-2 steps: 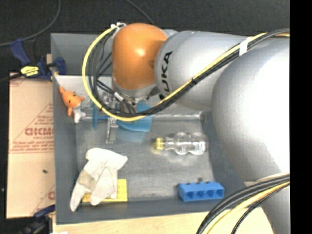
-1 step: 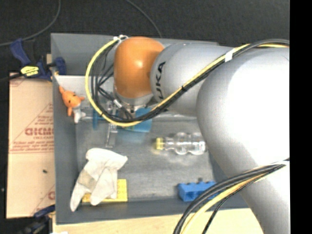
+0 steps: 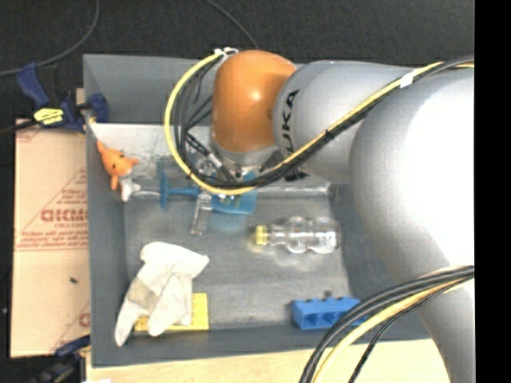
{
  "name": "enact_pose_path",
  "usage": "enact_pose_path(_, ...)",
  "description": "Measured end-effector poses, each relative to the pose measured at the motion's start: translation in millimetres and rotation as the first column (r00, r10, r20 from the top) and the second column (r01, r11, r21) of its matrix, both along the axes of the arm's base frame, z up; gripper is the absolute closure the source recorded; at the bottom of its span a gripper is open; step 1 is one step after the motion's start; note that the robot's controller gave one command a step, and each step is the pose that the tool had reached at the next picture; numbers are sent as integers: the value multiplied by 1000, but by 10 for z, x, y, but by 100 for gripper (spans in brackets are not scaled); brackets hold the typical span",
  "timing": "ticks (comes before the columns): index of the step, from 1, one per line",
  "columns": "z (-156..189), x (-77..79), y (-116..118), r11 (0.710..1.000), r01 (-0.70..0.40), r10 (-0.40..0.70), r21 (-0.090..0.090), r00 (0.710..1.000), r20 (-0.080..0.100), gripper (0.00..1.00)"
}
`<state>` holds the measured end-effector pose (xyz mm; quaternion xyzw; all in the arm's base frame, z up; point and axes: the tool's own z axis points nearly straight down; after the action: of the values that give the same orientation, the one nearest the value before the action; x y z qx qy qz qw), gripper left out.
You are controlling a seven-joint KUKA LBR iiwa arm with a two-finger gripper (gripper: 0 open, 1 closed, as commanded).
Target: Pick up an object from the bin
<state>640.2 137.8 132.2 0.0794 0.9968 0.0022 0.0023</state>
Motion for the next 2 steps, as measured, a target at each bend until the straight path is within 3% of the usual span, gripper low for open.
enact_pose_path(1, -611, 87, 97, 1000, 26, -26, 2, 1000, 0, 100)
enact_pose_path(2, -611, 87, 96, 1000, 28, -28, 3, 1000, 0, 100)
